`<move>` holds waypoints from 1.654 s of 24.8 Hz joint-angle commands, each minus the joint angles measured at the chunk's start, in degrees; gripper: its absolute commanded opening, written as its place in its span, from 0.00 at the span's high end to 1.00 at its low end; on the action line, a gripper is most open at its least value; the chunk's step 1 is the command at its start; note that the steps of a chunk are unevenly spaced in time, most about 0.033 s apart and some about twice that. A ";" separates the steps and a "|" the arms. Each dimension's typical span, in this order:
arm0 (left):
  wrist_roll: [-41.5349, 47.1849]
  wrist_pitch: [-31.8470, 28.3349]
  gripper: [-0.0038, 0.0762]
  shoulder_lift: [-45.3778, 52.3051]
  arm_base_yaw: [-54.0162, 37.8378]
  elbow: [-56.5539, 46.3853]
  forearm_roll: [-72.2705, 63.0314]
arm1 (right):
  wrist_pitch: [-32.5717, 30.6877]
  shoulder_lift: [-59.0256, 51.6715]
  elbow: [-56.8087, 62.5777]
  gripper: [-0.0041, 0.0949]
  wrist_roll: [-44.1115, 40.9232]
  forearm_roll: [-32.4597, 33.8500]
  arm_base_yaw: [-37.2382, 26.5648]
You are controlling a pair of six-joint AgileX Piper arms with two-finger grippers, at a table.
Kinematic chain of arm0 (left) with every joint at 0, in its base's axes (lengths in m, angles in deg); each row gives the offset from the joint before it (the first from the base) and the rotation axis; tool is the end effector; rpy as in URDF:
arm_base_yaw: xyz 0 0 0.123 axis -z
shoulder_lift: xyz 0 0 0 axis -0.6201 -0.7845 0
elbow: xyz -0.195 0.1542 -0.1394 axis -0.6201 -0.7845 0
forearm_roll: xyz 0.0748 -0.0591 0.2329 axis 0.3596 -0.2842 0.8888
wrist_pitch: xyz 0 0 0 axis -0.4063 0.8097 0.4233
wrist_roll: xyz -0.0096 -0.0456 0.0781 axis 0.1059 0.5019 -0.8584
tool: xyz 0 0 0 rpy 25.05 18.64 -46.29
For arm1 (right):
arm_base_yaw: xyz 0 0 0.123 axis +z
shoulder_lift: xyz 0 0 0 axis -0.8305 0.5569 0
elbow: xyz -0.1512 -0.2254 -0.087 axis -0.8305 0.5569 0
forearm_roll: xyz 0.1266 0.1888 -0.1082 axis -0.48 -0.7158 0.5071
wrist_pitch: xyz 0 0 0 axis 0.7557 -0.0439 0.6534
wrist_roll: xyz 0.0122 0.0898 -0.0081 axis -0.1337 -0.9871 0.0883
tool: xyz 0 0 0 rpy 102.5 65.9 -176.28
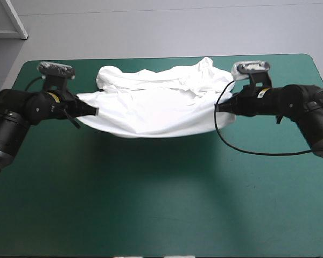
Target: Fold the cloth
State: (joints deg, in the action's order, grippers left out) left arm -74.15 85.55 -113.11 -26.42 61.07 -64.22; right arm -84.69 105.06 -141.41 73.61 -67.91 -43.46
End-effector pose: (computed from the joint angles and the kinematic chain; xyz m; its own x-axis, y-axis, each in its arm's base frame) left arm 0.2708 -0.0526 0.4102 -0.6816 0.1979 -0.7044 0.2102 0.9751 0.0705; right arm 0.2872 0.0874 0.3963 -0.6735 -0.0935 -0.7332 -0.3500 0.9141 0.2049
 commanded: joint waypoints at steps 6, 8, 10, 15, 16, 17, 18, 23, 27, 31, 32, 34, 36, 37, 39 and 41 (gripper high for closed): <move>-0.44 -0.26 0.96 2.74 0.11 27.37 7.44 | 1.74 -4.61 -22.81 0.98 0.64 0.21 -0.03; -1.76 -0.49 0.96 2.63 0.11 33.09 7.44 | 1.45 -4.61 -28.93 0.98 0.64 2.12 -0.03; -3.02 -0.62 0.96 2.63 0.11 37.48 7.44 | 0.96 -4.61 -33.60 0.98 0.64 3.54 -0.03; -5.94 -0.62 0.96 2.63 0.11 47.34 7.82 | -0.97 -4.75 -45.64 0.98 0.40 5.15 -0.03; -6.40 -0.51 0.96 2.63 0.11 49.16 8.39 | -1.08 -5.03 -47.86 0.98 0.40 5.15 -0.03; -6.38 -0.52 0.96 2.63 0.11 50.94 9.22 | -0.97 -5.14 -49.91 0.98 0.40 5.00 -0.03; -6.54 -0.52 0.96 2.63 0.11 54.47 10.24 | -0.97 -5.78 -53.68 0.98 0.40 5.00 -0.03; -8.04 -0.19 0.96 2.74 0.11 63.53 12.06 | -0.05 -8.74 -62.82 0.98 2.88 5.00 -0.03; -8.04 -1.31 0.96 2.35 0.11 65.53 11.81 | 1.22 -7.78 -63.19 0.98 3.11 5.00 -0.03; -8.04 -2.71 0.96 -3.11 0.11 65.31 10.77 | 3.62 -1.34 -62.61 0.98 3.11 3.52 -0.03; -8.04 -3.46 0.96 -5.48 0.11 65.31 10.06 | 4.83 0.97 -62.61 0.98 3.11 3.25 -0.03; -8.04 -4.79 0.96 -9.14 0.11 65.31 8.67 | 6.69 4.87 -62.61 0.98 3.11 3.17 -0.03; -8.04 -7.20 0.96 -11.63 0.11 65.31 8.67 | 9.80 7.79 -62.61 0.98 3.11 2.63 -0.03; -8.04 -9.13 0.96 -12.92 0.11 65.31 8.57 | 11.63 8.85 -62.61 0.98 3.11 2.25 -0.03; -8.04 -12.59 0.96 -14.86 0.11 65.31 9.12 | 17.47 11.07 -62.61 0.98 3.11 1.23 -0.03; -8.04 -15.60 0.96 -16.27 0.11 65.31 9.37 | 22.67 12.41 -62.94 0.98 3.11 1.10 -0.03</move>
State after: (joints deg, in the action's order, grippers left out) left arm -82.25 79.80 -130.07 -26.42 125.27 -55.39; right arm -75.43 117.98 -202.95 76.24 -65.76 -43.35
